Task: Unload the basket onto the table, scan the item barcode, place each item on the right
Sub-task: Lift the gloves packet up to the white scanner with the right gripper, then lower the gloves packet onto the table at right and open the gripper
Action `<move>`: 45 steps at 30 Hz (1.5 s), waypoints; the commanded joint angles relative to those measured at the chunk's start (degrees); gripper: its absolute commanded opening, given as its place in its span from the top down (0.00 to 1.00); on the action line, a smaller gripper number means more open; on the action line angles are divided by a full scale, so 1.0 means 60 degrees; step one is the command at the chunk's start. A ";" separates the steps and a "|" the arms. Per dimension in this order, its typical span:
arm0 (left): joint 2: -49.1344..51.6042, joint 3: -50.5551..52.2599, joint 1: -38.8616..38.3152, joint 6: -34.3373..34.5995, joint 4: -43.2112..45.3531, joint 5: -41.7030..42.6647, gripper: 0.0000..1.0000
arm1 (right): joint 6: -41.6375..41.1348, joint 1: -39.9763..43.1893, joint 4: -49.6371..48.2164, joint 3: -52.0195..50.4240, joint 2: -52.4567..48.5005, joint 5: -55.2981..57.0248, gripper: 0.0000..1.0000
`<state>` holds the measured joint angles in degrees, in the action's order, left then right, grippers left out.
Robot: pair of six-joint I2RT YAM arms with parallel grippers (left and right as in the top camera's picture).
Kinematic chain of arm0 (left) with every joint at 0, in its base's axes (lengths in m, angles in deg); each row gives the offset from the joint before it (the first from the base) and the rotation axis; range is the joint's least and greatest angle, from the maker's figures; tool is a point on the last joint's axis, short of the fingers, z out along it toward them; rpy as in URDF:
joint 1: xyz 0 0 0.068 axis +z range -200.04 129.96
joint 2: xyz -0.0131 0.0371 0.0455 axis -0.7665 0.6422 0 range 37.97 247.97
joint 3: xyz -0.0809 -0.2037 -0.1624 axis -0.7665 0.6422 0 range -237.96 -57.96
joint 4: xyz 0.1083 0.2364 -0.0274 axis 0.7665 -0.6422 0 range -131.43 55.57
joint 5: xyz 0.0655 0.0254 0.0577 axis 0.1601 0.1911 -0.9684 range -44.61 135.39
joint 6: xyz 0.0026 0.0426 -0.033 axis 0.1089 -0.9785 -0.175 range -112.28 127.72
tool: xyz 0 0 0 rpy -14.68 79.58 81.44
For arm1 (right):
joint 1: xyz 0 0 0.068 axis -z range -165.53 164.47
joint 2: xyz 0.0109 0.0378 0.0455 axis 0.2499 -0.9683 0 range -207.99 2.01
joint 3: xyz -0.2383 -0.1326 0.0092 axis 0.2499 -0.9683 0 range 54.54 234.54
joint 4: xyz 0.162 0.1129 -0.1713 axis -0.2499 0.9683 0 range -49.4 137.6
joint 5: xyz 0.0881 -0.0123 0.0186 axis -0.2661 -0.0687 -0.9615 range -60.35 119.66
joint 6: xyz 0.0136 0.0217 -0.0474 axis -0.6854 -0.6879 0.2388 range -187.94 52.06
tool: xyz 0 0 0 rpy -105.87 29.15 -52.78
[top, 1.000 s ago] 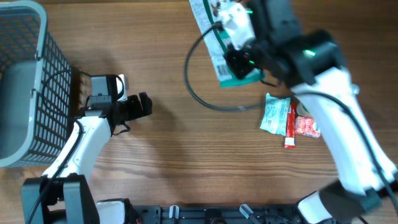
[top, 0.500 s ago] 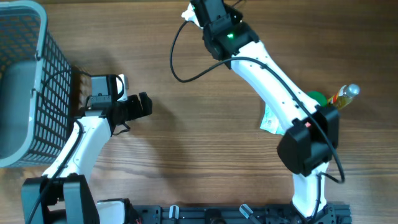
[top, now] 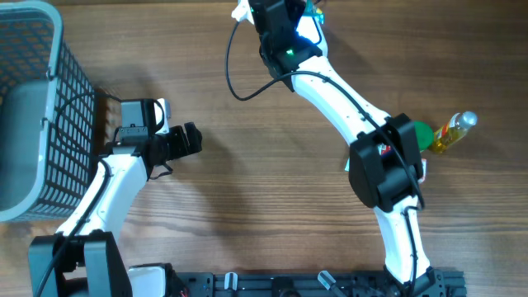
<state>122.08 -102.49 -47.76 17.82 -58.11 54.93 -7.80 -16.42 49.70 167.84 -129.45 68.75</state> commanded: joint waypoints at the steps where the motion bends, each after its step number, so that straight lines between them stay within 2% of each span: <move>1: 0.0062 -0.0117 0.0040 -0.0149 0.0022 0.0080 0.00 | -0.0397 0.0200 -0.0066 0.0102 -0.0565 0.0168 0.95; 8: 0.0062 -0.0117 0.0040 -0.0149 0.0022 0.0076 0.00 | -0.2328 0.0186 0.0470 0.0098 -0.0754 -0.0565 0.96; 17: 0.0062 -0.0117 0.0040 -0.0153 0.0022 0.0080 0.00 | -0.5202 0.0178 0.2419 0.0098 -0.0754 -0.2386 0.96; 25: 0.0062 -0.0117 0.0040 -0.0149 0.0022 0.0076 0.00 | -0.5665 0.0229 0.2295 0.0098 -0.0754 -0.2878 0.94; 31: 0.0062 -0.0117 0.0040 -0.0149 0.0022 0.0076 0.00 | -0.8258 0.0379 0.1446 0.0098 -0.0754 -0.2018 0.94; 34: 0.0062 -0.0117 0.0040 -0.0149 0.0022 0.0080 0.00 | -0.8448 0.0379 0.1399 0.0102 -0.0754 -0.2397 0.91; 35: 0.0062 -0.0117 0.0040 -0.0149 0.0022 0.0076 0.00 | -0.8448 0.0379 0.1413 0.0102 -0.0750 -0.2455 0.96; 36: 0.0062 -0.0117 0.0040 -0.0149 0.0022 0.0080 0.00 | -0.8455 0.0379 0.1443 0.0102 -0.0718 -0.2401 0.95; 42: 0.0062 -0.0117 0.0040 -0.0149 0.0022 0.0080 0.00 | -0.8579 0.0379 0.2626 0.0102 0.1024 -0.2390 0.96; 45: 0.0062 -0.0117 0.0040 -0.0149 0.0022 0.0080 0.00 | -1.0131 0.0419 0.4452 0.0102 0.2284 -0.2535 0.96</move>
<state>122.08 -102.49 -47.76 17.85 -58.13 54.91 -59.26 -14.30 70.25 167.75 -127.25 54.54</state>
